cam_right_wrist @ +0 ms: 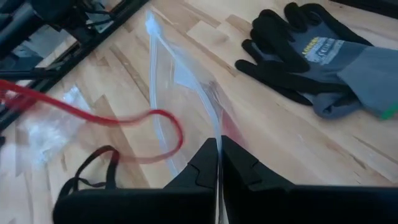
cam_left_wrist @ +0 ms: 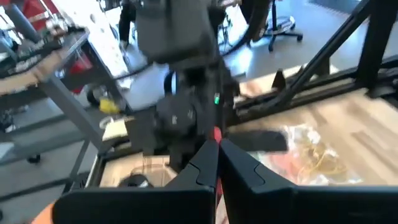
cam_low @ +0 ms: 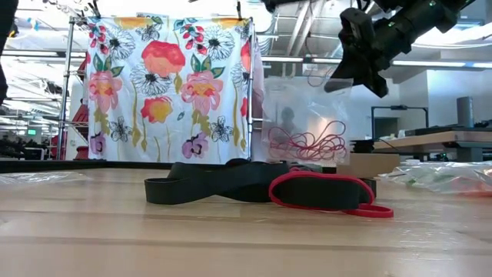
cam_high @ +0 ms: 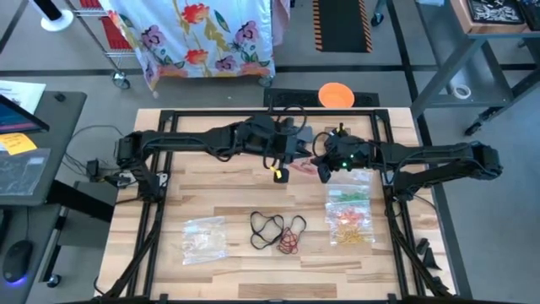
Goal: Sort rubber bands
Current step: Put the red rubber band into the transparent zip bag
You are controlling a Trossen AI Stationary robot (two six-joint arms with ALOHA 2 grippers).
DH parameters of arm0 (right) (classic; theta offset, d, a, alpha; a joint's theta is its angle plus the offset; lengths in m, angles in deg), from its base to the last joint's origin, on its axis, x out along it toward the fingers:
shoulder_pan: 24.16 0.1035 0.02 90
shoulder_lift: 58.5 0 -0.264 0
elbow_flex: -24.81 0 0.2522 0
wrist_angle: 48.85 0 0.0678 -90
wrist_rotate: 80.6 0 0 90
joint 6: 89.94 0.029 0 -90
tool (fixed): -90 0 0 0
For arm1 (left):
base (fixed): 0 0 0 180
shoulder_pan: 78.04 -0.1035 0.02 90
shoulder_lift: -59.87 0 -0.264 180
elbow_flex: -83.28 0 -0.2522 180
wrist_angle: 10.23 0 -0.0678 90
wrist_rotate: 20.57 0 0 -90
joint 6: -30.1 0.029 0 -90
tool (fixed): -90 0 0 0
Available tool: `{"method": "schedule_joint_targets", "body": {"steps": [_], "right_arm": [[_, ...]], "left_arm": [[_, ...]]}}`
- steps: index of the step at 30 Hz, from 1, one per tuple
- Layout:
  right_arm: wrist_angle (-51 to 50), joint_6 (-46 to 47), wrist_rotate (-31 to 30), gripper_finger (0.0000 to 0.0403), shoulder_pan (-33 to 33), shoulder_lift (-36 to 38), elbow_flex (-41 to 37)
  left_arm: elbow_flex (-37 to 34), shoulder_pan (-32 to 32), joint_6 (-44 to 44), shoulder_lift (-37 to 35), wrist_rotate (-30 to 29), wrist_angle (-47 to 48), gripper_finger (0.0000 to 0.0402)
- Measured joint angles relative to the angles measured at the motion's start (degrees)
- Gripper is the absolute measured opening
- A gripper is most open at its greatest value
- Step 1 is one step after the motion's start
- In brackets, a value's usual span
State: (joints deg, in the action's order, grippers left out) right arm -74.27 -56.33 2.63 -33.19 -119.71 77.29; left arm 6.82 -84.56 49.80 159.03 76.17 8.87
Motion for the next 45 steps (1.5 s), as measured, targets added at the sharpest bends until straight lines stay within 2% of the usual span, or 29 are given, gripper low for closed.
{"method": "schedule_joint_targets", "body": {"steps": [8, 17, 25, 30, 34, 39, 43, 45], "right_arm": [[-0.01, 0.00, 1.66, 0.0011, 0.04, 0.00, 0.00], [-0.05, 0.00, 2.46, 0.0011, 0.02, 0.00, 0.00], [-0.10, -0.01, 2.47, 0.0011, 0.02, 0.00, 0.00], [0.17, -0.03, 2.46, 0.0011, 0.02, 0.02, 0.00], [0.17, -0.03, 2.46, 0.0011, 0.02, 0.01, 0.00], [0.21, -0.05, 2.46, 0.0011, 0.02, 0.00, 0.00], [0.16, -0.05, 2.46, 0.0011, 0.02, 0.01, 0.00], [0.14, -0.08, 2.46, 0.0011, 0.02, 0.00, -0.02]], "left_arm": [[-0.02, -1.58, -0.51, 3.22, -0.18, 1.41, 0.0001], [-0.01, -2.01, 0.83, 2.52, -2.31, 3.72, 0.0001], [0.04, -2.01, -0.33, 3.11, -3.03, 11.92, 0.0001], [0.04, -1.67, -0.81, 3.11, -3.14, 11.57, 0.0005], [0.04, -1.51, -0.98, 3.11, -3.27, 11.83, 0.0030], [0.06, -1.55, -2.36, 4.21, -8.55, 12.89, 0.0084], [0.24, -1.58, -10.20, 5.47, -9.79, 13.63, 0.0119], [0.24, -1.57, -9.85, 5.46, -9.15, 14.37, 0.0126]]}}
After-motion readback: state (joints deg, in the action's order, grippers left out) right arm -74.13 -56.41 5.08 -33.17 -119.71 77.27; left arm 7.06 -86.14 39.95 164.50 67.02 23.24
